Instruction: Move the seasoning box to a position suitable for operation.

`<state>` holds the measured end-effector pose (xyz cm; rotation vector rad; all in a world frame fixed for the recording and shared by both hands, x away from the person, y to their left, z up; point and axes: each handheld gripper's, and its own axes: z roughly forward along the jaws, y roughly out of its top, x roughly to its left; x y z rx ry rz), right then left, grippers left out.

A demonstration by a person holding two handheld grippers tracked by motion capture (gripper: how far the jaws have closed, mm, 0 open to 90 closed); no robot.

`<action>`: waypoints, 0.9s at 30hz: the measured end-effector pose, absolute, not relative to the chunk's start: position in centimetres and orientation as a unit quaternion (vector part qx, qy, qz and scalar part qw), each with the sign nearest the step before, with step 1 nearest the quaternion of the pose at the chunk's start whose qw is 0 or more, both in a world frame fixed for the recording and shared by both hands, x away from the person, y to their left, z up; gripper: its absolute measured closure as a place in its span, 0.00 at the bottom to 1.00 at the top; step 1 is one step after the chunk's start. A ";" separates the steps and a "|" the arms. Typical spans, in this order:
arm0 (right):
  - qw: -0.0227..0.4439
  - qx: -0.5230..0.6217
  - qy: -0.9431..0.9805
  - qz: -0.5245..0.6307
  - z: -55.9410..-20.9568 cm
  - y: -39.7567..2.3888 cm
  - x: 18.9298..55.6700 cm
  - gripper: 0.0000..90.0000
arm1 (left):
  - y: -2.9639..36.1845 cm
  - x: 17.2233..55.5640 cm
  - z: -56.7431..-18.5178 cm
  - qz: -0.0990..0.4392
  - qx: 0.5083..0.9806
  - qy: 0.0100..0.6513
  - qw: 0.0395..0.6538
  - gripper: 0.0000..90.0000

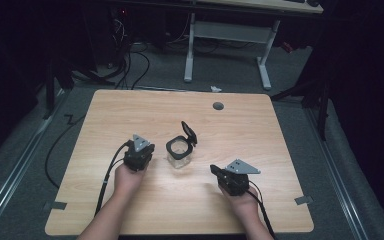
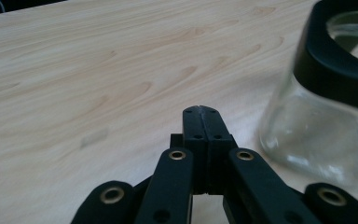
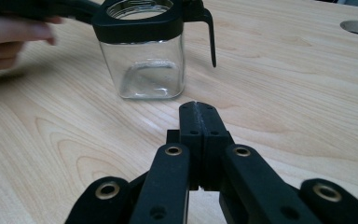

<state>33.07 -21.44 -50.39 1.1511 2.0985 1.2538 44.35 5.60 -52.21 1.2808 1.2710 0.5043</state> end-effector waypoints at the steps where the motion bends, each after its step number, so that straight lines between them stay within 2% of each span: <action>1: 0.216 0.416 0.758 0.453 -50.4 -21.5 33.0 1.00 | 5.1 44.8 -52.4 0.215 0.552 0.546 0.593 1.00; 12: 0.216 0.413 0.764 0.446 -50.8 -21.3 32.9 1.00 | 2.9 44.0 -52.6 0.192 0.565 0.531 0.602 1.00; 27: 0.218 0.428 0.763 0.434 -51.4 -22.0 33.4 1.00 | 1.2 39.3 -53.2 0.180 0.581 0.509 0.609 1.00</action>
